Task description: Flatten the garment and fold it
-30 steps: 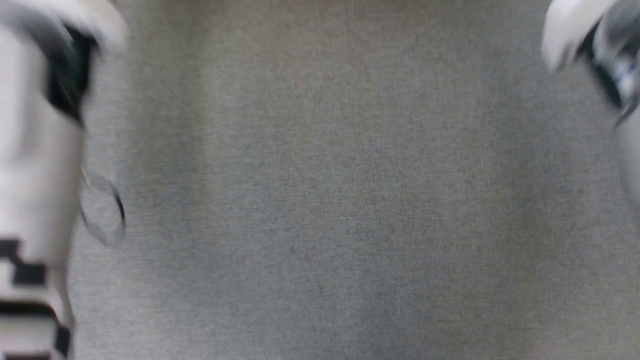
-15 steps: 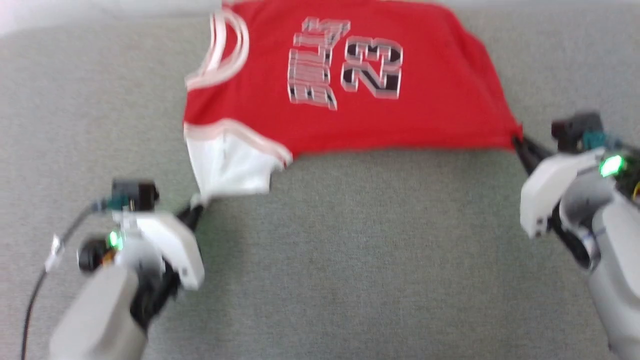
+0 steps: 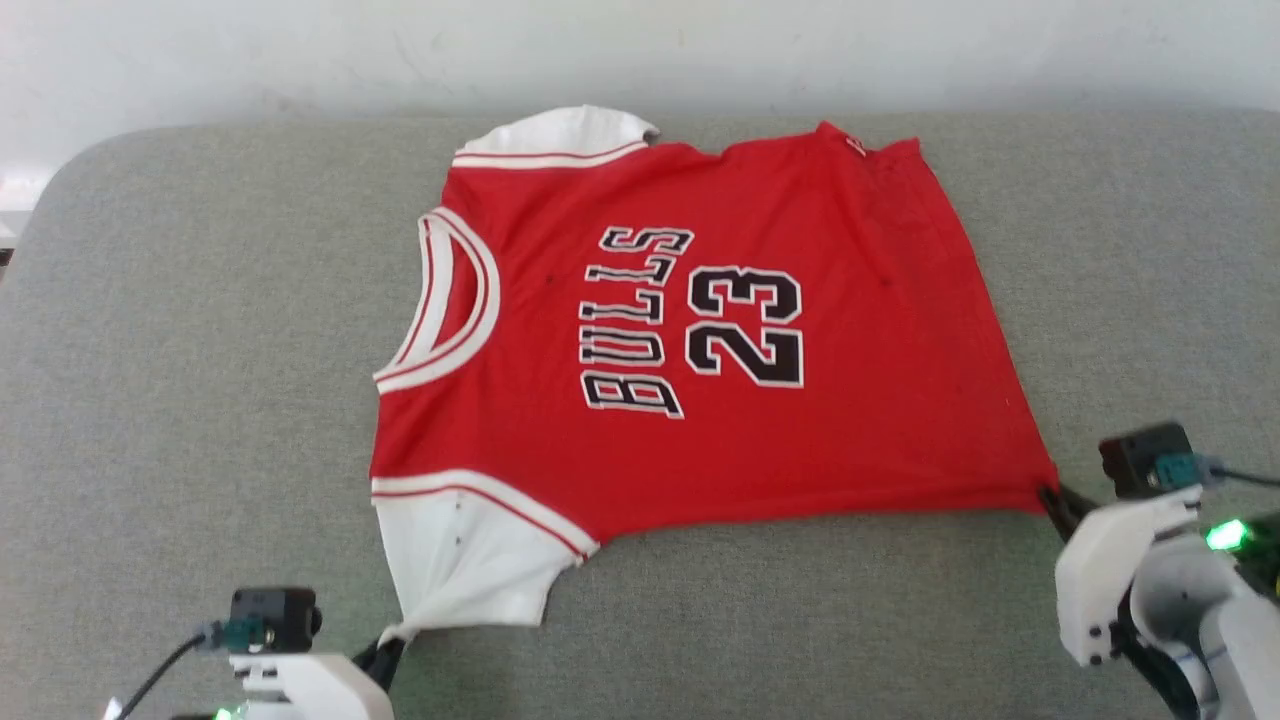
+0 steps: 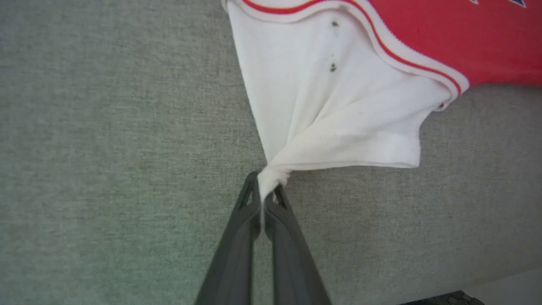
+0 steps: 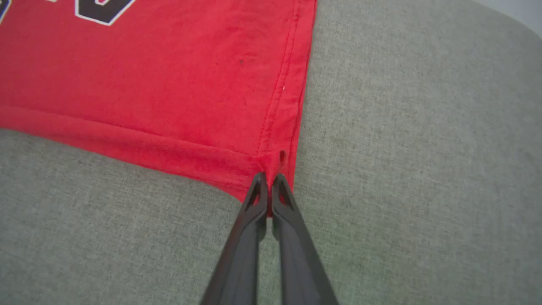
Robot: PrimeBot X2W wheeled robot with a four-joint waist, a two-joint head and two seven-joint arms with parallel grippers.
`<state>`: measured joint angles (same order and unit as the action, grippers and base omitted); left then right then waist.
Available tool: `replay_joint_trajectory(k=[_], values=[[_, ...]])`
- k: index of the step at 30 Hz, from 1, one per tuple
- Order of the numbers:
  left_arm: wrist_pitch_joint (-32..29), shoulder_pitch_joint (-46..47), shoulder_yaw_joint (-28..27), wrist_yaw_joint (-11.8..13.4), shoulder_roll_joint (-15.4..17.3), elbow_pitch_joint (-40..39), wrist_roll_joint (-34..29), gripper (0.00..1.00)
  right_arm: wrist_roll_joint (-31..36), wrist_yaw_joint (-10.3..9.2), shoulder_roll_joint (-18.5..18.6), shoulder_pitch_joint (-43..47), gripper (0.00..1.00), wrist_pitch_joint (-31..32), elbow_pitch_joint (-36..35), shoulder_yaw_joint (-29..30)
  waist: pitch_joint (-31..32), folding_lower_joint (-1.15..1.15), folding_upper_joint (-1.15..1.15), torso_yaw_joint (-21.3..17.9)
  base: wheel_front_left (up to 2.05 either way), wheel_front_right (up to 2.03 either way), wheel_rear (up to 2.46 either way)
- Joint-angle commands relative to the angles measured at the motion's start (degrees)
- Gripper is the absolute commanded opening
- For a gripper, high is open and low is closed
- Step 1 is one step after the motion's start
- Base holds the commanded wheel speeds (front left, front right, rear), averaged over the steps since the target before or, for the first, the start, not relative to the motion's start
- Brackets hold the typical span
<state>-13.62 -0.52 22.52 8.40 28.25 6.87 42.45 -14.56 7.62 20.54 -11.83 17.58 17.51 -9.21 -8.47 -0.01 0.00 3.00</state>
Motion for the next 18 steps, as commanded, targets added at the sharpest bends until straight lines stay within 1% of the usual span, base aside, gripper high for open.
replay_joint_trajectory(k=[1, 3, 6, 10, 11, 15, 18], values=[[-0.43, -2.45, 0.04, 1.24, 0.75, -1.16, 0.12, 0.0, 0.79, -0.13, -0.61, 3.09, 0.0, 1.72, -1.28, 1.93, 0.31, 0.01, 0.0, 0.11, 0.0, 0.0, 0.0], [-0.47, -4.18, 0.18, 2.12, 0.93, -2.61, 0.0, 0.0, 1.11, -0.13, -1.67, 6.06, 0.0, 3.46, -2.92, 3.92, 0.49, 0.01, 0.0, 0.1, 0.0, 0.0, 0.0], [0.01, -6.07, 0.56, 3.53, 1.24, -4.46, -1.03, 0.0, 1.67, -0.13, -3.72, 9.93, 0.0, 4.39, -6.18, 6.02, 0.58, 0.01, 0.0, -0.15, 0.0, 0.0, 0.0], [5.55, -6.0, 0.32, 4.51, 0.49, -6.98, -4.0, 0.0, 2.0, -0.13, -6.85, 13.5, 0.0, 1.82, -10.0, 7.88, 0.46, 0.01, 0.0, -0.5, 0.0, 0.0, 0.0], [5.55, -6.0, 0.32, 4.51, 0.49, -6.98, -4.0, 0.0, 2.0, -0.13, -6.85, 13.5, 0.0, 1.82, -10.0, 7.88, 0.46, 0.01, 0.0, -0.5, 0.0, 0.0, 0.0], [13.51, -3.49, 0.31, 5.91, -1.13, -7.87, -8.93, 0.0, 3.74, -0.13, -9.2, 14.48, 0.0, -5.03, -11.81, 9.35, -0.08, 0.01, 0.0, -0.96, 0.0, 0.0, 0.0], [19.17, -0.45, 0.44, 6.56, -2.04, -7.38, -12.66, 0.0, 5.47, -0.13, -9.69, 13.62, 0.0, -10.41, -11.6, 9.64, -0.42, 0.01, 0.0, -1.23, 0.0, 0.0, 0.0]])
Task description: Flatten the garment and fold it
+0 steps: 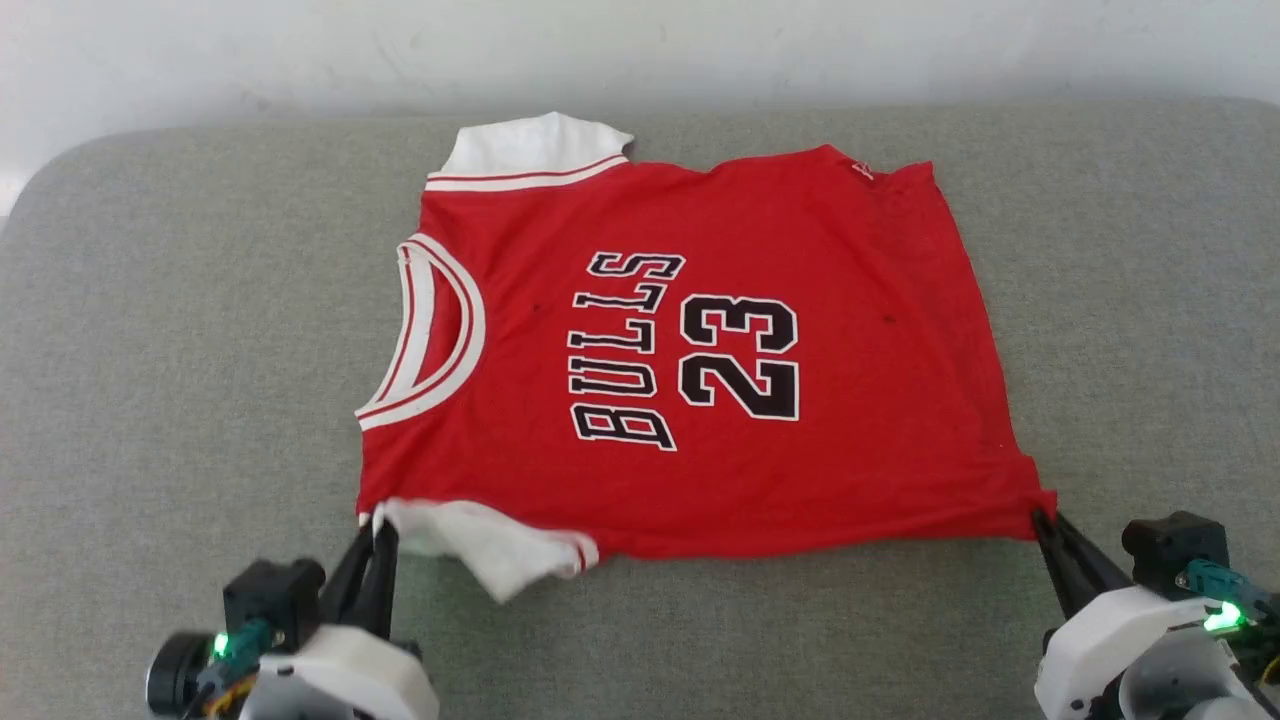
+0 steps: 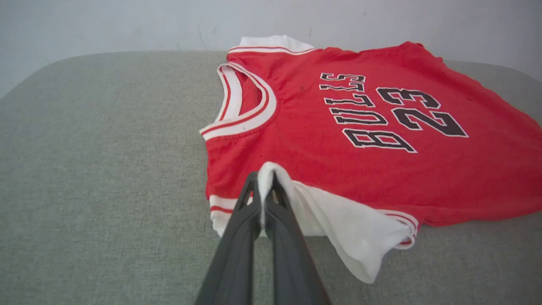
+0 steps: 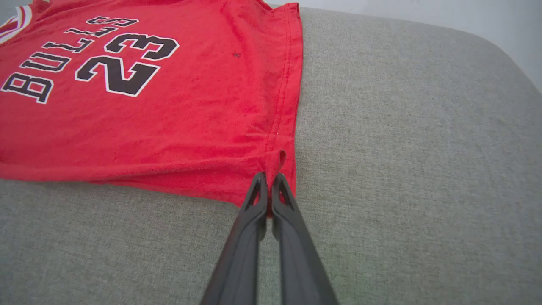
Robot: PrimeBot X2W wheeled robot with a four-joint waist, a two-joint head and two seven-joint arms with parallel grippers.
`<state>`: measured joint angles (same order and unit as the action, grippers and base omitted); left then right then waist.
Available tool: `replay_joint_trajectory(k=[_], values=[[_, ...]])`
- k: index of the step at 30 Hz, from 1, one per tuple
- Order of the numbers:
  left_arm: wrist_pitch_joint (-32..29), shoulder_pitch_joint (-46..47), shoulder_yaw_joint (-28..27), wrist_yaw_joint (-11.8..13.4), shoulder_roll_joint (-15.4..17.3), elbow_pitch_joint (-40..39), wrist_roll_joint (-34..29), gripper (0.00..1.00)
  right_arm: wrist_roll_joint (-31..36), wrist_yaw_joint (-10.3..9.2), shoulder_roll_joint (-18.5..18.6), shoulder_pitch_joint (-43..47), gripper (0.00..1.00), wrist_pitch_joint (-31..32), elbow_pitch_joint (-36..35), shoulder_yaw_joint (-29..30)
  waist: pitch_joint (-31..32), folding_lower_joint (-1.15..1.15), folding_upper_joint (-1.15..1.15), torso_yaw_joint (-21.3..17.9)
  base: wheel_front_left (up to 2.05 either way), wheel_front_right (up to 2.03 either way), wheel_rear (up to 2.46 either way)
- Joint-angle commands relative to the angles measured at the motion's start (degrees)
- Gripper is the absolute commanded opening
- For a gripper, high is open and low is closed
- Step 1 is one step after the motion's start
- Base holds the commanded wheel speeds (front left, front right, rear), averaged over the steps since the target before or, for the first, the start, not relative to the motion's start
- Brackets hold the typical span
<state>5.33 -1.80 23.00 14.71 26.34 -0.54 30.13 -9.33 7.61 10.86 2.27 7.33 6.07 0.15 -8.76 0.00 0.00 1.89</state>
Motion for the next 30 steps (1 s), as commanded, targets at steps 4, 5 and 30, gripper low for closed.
replay_joint_trajectory(k=[4, 5, 30], values=[[5.35, 6.13, 0.12, 0.3, -0.72, 0.79, -4.16, 0.0, 1.66, -0.12, 0.17, -3.07, 0.0, -4.14, 0.86, 0.01, -0.62, 0.0, 0.0, -0.57, 0.0, 0.0, 0.0], [6.04, 7.59, 0.2, 0.18, -0.66, 1.0, -5.07, 0.0, 1.91, -0.12, 0.39, -3.92, 0.0, -4.39, 1.2, -0.28, -0.81, 0.0, 0.0, -0.72, 0.0, 0.0, 0.0], [-6.24, 36.84, 0.92, -10.24, 1.76, 22.88, -3.8, 0.0, -5.89, -0.12, 8.47, -35.08, 0.0, 15.14, 15.71, -11.96, -13.2, 0.0, 0.0, -1.84, 0.0, 0.0, 0.0]])
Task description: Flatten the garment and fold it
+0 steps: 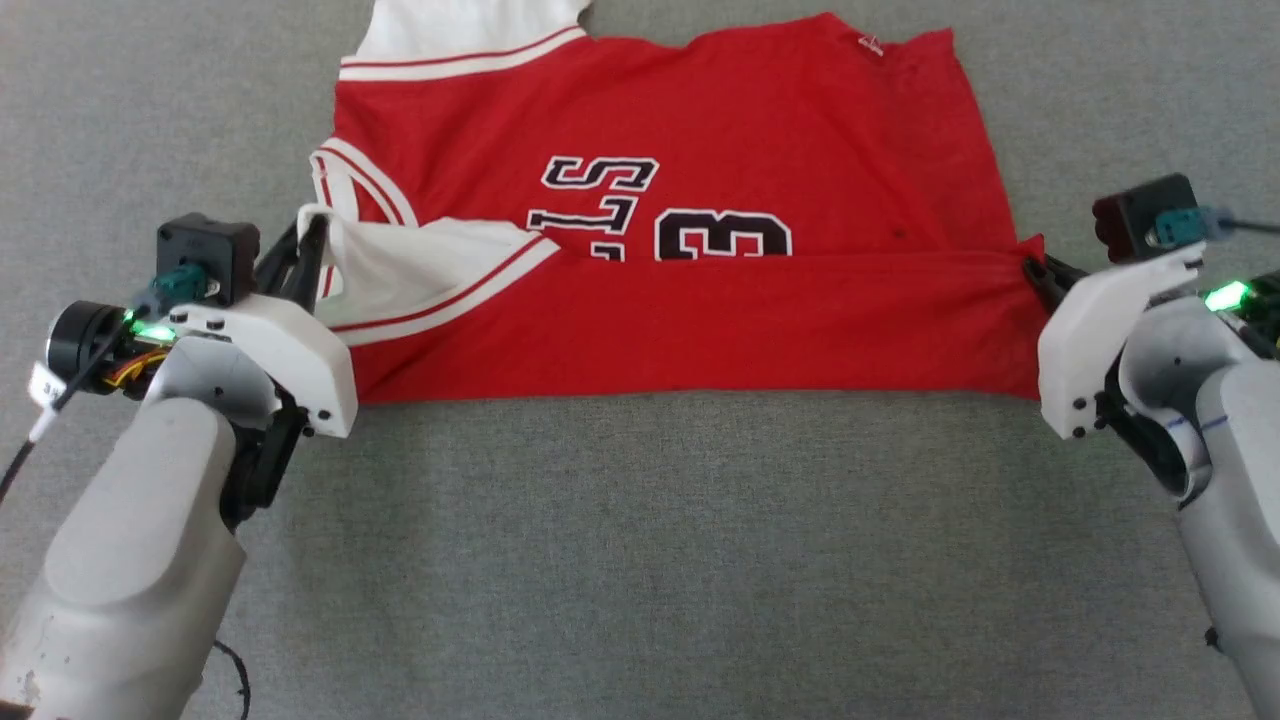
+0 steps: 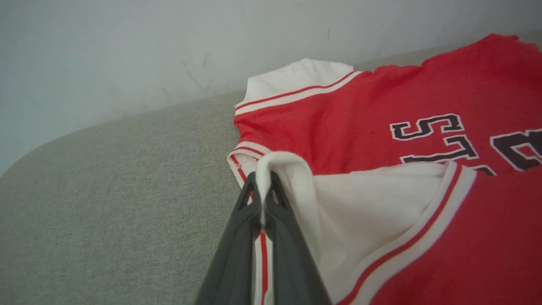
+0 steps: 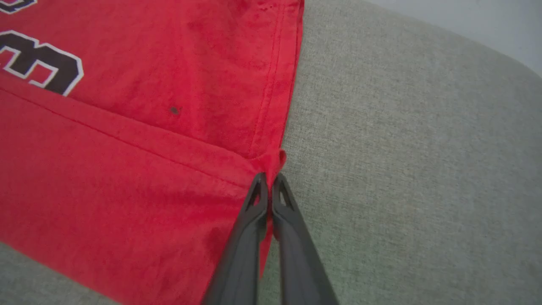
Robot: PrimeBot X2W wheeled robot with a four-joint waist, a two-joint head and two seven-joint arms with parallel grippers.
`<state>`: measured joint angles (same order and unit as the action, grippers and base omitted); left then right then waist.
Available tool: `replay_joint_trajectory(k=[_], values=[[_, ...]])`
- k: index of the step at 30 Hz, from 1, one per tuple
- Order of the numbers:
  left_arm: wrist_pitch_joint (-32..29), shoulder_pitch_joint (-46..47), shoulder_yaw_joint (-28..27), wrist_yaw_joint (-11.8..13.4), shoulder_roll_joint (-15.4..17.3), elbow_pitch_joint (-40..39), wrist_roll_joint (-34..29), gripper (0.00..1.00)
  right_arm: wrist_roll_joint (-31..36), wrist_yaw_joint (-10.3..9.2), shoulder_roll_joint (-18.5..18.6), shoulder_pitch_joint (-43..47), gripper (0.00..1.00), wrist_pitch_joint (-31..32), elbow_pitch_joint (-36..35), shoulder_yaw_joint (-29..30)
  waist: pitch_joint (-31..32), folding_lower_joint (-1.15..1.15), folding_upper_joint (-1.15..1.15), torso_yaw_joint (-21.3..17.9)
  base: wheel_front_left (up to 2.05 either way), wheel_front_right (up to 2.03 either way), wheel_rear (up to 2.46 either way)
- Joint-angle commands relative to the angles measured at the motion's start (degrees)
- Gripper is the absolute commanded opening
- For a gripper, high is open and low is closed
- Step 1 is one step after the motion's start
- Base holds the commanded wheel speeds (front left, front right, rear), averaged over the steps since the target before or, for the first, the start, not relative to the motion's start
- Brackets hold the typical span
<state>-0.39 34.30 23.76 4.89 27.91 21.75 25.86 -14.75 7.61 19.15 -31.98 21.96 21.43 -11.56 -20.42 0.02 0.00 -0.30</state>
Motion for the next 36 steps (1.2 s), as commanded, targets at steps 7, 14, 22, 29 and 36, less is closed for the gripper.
replay_joint_trajectory(k=[7, 14, 22, 29, 36], values=[[-13.53, 3.93, 1.66, -5.27, -0.42, 8.79, 5.66, 0.0, -6.37, -0.12, 1.55, -5.39, 0.0, 11.54, 3.71, -2.02, -3.04, -0.02, 0.0, 0.89, 0.0, 0.0, 0.0], [-20.25, 3.49, 0.14, -6.21, -1.53, 9.6, 11.3, 0.46, -11.42, -0.12, 1.39, -5.98, 0.38, 17.4, 4.17, -0.65, -1.84, -0.02, 0.0, 1.05, 0.0, 0.0, 0.0], [2.96, -2.86, -4.3, 1.75, -2.72, 3.44, 6.67, 1.0, -9.57, -0.12, -0.69, -0.17, 1.0, 1.51, -0.04, 3.94, 3.54, -0.02, 0.0, 1.16, 0.0, 0.0, 0.0], [13.64, -13.85, -6.48, 5.9, -4.44, -2.01, 5.71, 1.0, -6.56, -0.12, -5.51, 10.22, 1.0, -17.4, -6.99, 8.84, 7.81, -0.02, 0.0, 0.57, 0.0, 0.0, 0.0], [14.14, -22.17, -7.11, 8.8, -4.91, -7.33, 5.88, 1.0, -2.38, -0.12, -12.08, 20.09, 1.0, -27.13, -13.14, 11.76, 9.1, -0.02, 0.0, -1.0, 0.0, 0.0, 0.0]])
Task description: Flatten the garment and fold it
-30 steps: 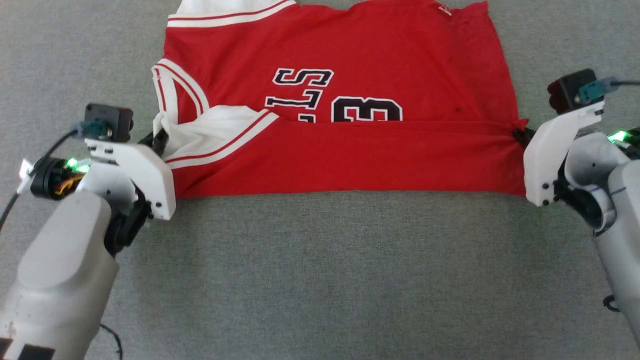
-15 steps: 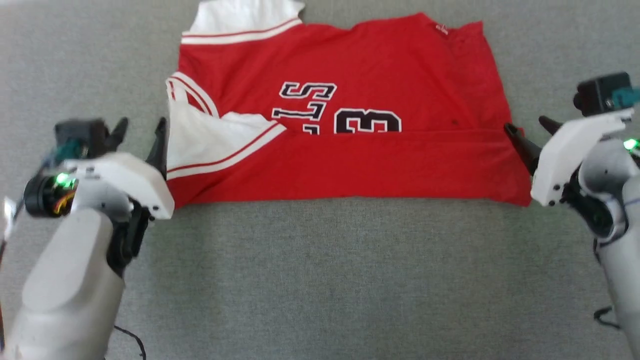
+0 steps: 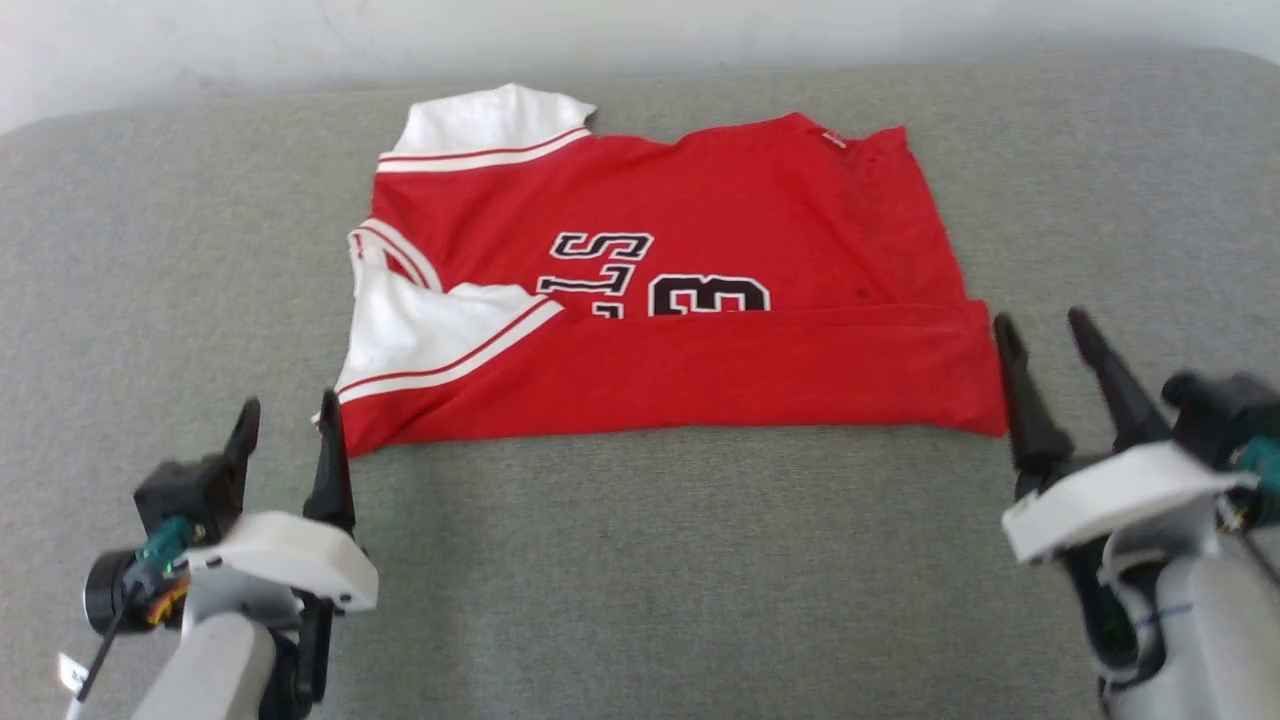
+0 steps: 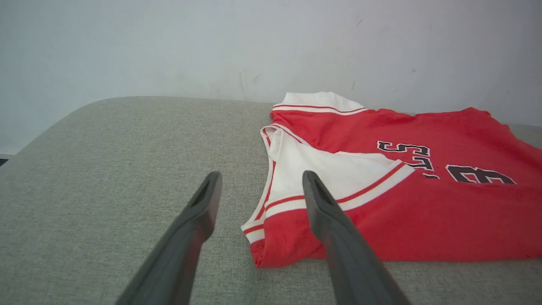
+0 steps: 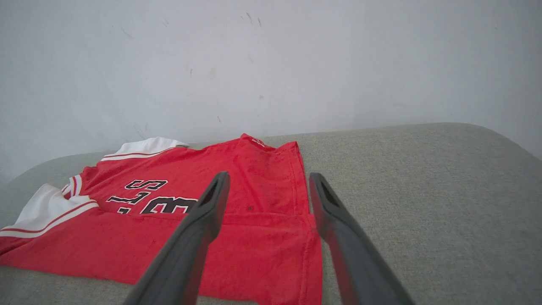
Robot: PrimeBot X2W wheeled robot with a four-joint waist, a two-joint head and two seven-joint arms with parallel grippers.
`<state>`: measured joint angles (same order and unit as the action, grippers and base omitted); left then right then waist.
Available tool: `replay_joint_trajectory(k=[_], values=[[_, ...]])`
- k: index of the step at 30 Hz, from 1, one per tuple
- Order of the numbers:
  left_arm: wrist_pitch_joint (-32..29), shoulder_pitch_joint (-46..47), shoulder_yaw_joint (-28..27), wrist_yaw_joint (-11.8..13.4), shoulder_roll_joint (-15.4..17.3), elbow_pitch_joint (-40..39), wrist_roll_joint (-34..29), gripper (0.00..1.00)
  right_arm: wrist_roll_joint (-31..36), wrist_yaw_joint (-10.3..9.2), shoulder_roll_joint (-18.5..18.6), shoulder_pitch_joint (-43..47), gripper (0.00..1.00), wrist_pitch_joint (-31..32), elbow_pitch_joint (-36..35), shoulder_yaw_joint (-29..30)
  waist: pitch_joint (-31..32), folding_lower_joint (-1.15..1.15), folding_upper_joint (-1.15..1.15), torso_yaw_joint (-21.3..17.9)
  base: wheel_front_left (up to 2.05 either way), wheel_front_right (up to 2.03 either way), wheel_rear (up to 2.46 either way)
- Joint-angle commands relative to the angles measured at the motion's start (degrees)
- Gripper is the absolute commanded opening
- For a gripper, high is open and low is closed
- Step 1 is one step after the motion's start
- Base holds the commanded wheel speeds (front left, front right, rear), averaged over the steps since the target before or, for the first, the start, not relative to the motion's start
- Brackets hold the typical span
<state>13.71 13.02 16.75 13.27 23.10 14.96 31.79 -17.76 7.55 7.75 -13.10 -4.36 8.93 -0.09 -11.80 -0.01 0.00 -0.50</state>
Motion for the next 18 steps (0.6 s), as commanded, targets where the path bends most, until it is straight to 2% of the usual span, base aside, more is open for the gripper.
replay_joint_trajectory(k=[1, 4, 9, 15, 17, 18], values=[[-0.34, -1.53, 0.02, 0.65, 0.0, -0.86, -0.02, 1.0, 1.1, -0.06, -1.36, 2.21, 1.0, -1.61, -1.27, 0.45, 0.48, 0.01, 0.0, -1.04, 0.0, 0.0, 0.0], [-1.26, -2.32, 0.13, 0.9, 0.13, -1.26, 0.32, 1.0, 1.78, -0.06, -2.5, 3.86, 1.0, -2.79, -2.27, 0.64, 0.37, 0.01, 0.0, -1.57, 0.0, 0.0, 0.0], [-6.23, -2.09, 0.11, 1.81, 0.56, 0.0, 1.85, 1.0, 2.36, -0.06, -4.09, 5.68, 1.0, -4.23, -3.87, 0.74, -0.21, 0.01, 0.0, -2.95, 0.0, 0.0, 0.0], [-13.16, -0.26, -2.47, 5.27, 0.11, 2.35, 5.66, 1.0, 3.53, -0.06, -4.63, 5.62, 1.0, -4.01, -4.83, -0.05, -1.31, 0.01, 0.0, -4.81, 0.0, 0.0, 0.0], [-16.59, 0.24, -3.02, 6.28, 0.19, 2.61, 7.12, 1.0, 3.71, -0.06, -4.7, 5.45, 1.0, -3.86, -5.03, -0.09, -1.69, 0.01, 0.0, -5.29, 0.0, 0.0, 0.0], [-20.33, 0.66, -3.08, 6.9, 0.37, 2.96, 8.45, 1.0, 3.87, -0.06, -4.75, 5.29, 1.0, -3.64, -5.21, -0.23, -2.03, 0.01, 0.0, -5.72, 0.0, 0.0, 0.0]])
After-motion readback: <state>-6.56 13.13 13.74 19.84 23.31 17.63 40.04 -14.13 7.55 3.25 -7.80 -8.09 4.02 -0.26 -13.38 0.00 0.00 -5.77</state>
